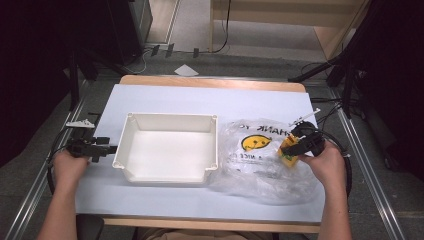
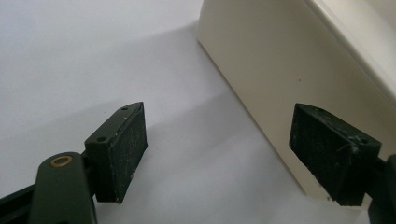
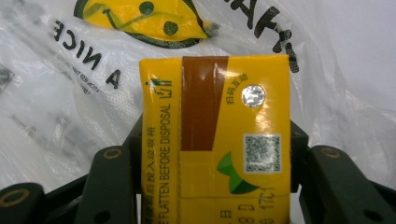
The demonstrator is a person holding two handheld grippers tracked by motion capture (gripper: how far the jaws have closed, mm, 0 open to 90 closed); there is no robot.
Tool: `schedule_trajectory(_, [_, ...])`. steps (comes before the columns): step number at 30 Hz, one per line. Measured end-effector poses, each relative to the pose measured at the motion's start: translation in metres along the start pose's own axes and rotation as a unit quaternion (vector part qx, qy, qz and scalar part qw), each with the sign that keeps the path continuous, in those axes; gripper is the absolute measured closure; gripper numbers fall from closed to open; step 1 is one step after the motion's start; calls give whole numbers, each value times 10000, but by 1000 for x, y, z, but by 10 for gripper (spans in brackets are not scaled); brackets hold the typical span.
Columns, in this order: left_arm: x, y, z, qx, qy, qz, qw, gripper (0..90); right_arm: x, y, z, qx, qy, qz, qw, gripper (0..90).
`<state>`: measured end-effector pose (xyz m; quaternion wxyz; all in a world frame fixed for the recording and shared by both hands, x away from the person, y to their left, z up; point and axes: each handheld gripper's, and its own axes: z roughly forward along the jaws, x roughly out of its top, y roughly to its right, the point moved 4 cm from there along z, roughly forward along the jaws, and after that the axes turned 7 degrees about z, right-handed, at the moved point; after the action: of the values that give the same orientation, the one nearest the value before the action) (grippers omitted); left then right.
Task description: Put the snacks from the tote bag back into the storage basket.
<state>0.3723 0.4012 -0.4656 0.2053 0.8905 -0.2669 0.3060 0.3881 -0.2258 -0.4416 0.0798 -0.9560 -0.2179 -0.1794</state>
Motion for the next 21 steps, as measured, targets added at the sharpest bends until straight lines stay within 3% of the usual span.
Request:
schedule_trajectory(9, [0,0,0,-16,4,-7,10000,204,1,-1,-3,-7,167,-127,9998,518])
schedule_trajectory(21, [1,-1,0,-5,2,3,10000,204,1,3,-8,141,218,35,9997,537])
